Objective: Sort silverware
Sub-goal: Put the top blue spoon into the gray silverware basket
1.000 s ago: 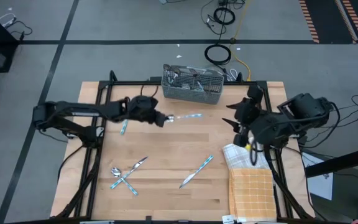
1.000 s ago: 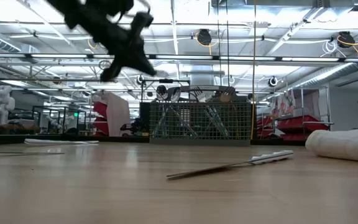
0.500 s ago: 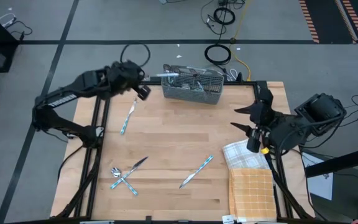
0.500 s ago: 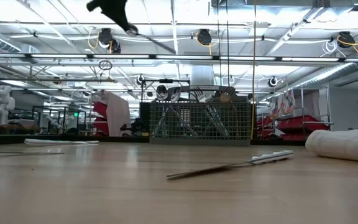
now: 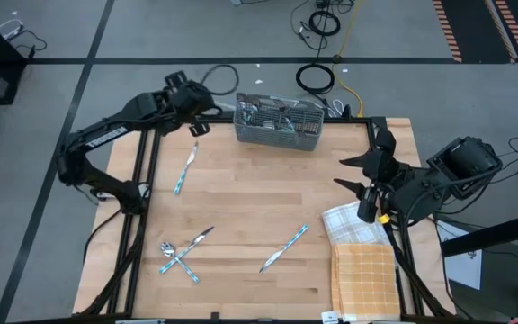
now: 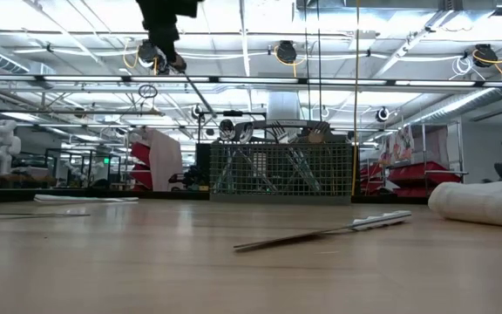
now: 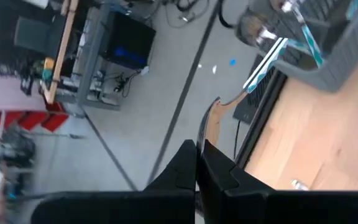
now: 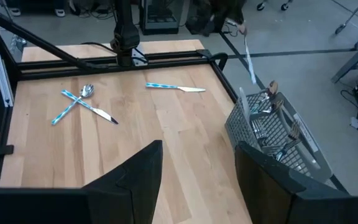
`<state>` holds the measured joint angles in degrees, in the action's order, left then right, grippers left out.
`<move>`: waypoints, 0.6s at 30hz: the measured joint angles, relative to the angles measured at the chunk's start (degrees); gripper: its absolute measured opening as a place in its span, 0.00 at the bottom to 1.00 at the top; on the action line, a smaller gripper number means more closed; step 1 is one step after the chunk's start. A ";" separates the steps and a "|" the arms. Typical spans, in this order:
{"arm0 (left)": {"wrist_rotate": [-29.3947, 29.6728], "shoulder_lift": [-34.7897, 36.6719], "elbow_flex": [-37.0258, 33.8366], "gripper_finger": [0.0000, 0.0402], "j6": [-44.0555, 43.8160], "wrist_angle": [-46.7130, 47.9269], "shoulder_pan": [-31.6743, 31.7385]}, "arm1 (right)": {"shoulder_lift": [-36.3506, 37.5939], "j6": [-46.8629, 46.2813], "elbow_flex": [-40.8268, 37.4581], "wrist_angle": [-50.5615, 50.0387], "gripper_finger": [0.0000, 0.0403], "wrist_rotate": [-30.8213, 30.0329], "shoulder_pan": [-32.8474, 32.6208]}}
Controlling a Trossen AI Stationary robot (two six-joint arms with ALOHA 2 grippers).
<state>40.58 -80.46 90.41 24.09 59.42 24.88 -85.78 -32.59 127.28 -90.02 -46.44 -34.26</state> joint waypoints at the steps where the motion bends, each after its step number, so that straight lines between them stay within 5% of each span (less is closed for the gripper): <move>1: 0.21 -0.83 0.00 0.00 1.51 -0.27 0.00 | -0.01 -0.14 0.00 0.00 0.46 0.00 0.00; 18: 2.23 -9.87 -0.02 0.01 16.56 -8.07 -0.04 | -0.37 -3.79 -0.04 0.00 0.46 0.26 0.00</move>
<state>42.81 -90.33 90.39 40.65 51.35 24.84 -86.14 -36.38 127.24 -90.02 -46.18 -34.26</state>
